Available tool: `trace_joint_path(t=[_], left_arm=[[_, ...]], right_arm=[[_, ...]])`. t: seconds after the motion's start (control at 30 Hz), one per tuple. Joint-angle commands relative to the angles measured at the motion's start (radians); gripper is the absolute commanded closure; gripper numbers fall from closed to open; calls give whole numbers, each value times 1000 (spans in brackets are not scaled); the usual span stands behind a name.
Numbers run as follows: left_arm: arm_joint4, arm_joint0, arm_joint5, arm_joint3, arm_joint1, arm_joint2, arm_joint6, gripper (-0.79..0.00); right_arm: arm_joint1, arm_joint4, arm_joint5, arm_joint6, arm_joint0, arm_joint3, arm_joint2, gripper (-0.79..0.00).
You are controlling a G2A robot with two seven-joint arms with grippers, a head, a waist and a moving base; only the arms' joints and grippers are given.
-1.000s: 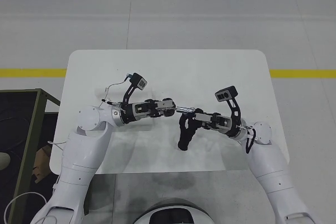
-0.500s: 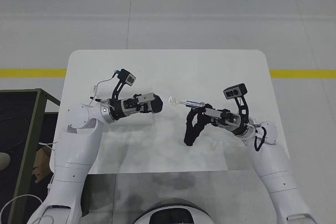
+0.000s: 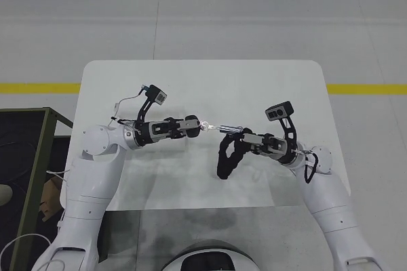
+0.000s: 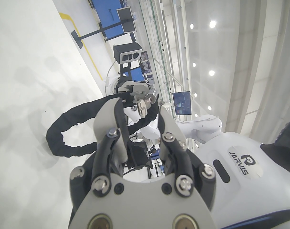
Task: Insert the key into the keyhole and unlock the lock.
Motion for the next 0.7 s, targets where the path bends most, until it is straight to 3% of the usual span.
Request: trace_joint_path(t=[0.0,0.67], left_arm=[[-2,0,1,0,0,3,0,0],[-51,1,31,0,-3,30,-18,0]], right_arm=[[-1,-1,1,1,-1,0,0,0],[-4,-17,5,5,-3,-2,1,0]])
